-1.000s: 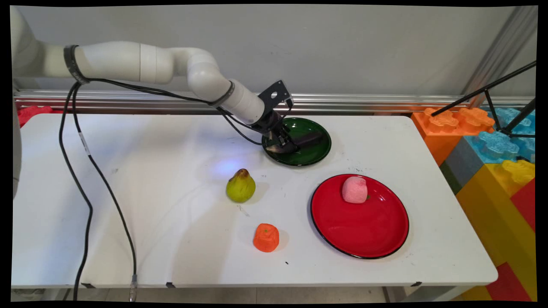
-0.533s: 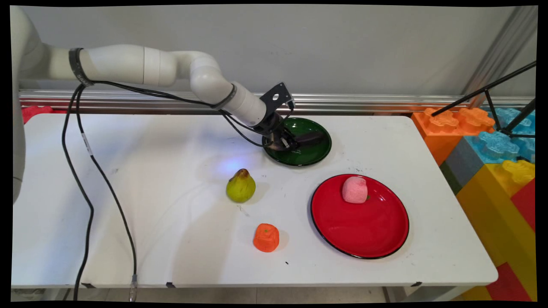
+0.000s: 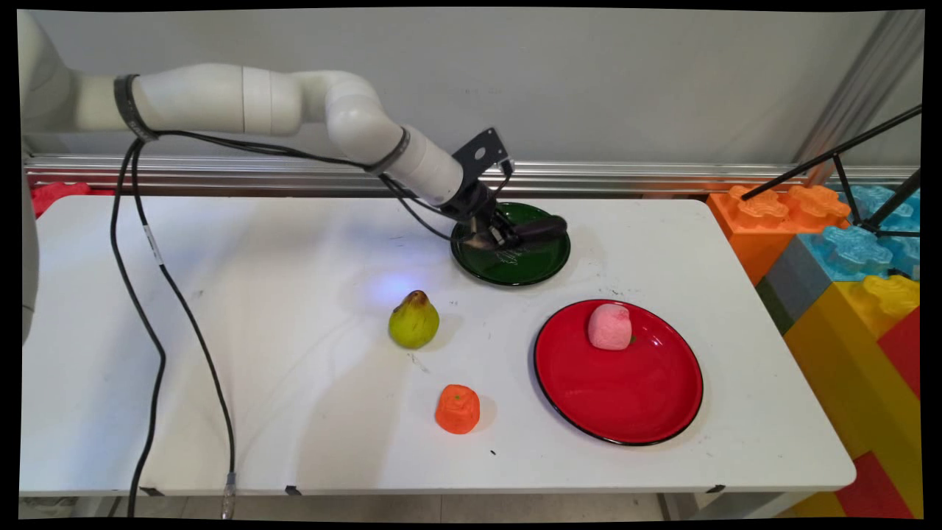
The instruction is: Place the picked object on the table
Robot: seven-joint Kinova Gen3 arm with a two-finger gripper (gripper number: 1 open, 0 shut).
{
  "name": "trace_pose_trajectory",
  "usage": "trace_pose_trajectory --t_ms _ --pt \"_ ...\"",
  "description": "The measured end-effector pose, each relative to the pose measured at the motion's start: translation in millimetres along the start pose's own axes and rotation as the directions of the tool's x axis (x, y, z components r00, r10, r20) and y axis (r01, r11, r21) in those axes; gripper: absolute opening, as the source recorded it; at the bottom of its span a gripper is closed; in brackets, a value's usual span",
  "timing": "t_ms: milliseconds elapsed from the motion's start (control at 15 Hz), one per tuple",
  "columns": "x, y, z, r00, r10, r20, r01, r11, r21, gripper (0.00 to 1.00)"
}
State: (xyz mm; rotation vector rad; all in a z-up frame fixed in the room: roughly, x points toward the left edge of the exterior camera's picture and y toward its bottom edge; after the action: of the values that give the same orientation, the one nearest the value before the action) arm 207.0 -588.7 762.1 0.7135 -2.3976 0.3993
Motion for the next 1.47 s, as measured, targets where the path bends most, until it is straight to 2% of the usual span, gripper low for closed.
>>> trace_pose_trajectory --t_ms 467,733,867,1067,1333,1467 --pt "45.5 26.7 -41.6 1.0 -0.022 -0.014 0.022 1.0 0.005 0.0" --pt "67.7 55.4 -63.9 0.998 -0.067 -0.016 0.067 0.998 0.011 0.0" --pt "71.5 68.9 -72.4 0.997 -0.081 -0.009 0.082 0.997 0.01 0.0" --pt "69.5 90.9 -83.4 0.994 -0.111 0.013 0.111 0.994 0.013 0.0" --pt "38.7 127.3 -93.3 0.981 -0.179 0.07 0.178 0.984 0.019 0.0" --pt "30.2 133.4 -92.4 0.979 -0.187 0.081 0.186 0.982 0.017 0.0"
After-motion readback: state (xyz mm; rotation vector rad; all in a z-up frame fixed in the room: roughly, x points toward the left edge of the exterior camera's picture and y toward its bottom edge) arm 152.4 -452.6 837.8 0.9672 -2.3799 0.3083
